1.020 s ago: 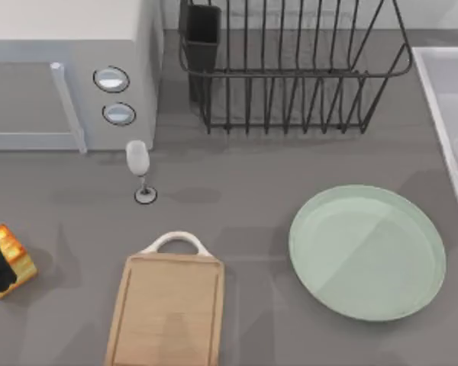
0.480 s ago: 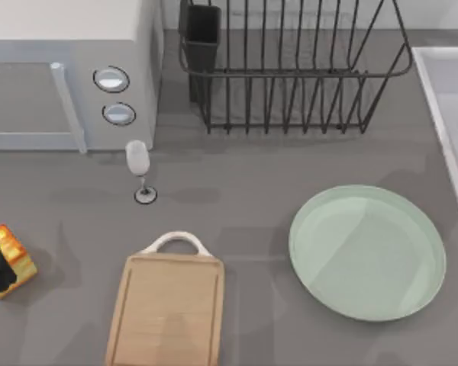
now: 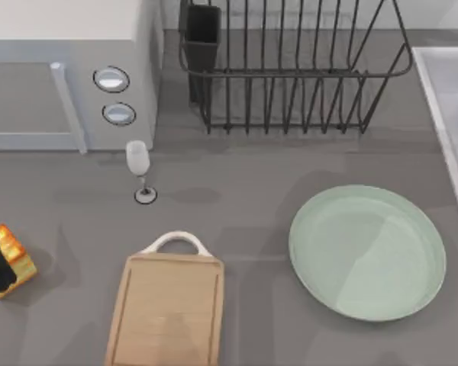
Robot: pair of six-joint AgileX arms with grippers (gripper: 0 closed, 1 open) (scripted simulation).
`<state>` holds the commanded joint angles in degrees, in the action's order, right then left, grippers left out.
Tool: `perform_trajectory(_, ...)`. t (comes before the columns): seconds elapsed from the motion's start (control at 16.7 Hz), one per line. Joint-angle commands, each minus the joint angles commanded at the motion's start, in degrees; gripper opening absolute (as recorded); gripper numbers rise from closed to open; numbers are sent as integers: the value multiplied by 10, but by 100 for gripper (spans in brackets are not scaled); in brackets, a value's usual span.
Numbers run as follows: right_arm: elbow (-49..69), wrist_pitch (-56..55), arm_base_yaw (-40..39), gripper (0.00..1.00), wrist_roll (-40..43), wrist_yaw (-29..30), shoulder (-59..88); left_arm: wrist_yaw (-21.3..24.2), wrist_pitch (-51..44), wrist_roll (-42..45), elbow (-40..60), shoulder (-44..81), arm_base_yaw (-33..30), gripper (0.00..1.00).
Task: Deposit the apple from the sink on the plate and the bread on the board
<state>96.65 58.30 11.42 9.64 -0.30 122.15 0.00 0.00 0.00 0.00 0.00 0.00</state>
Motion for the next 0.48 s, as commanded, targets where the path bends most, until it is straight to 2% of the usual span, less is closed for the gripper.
perform_trajectory(0.48, -44, 63, -196, 0, -192, 2, -89, 0, 0, 0, 0, 0, 0, 100)
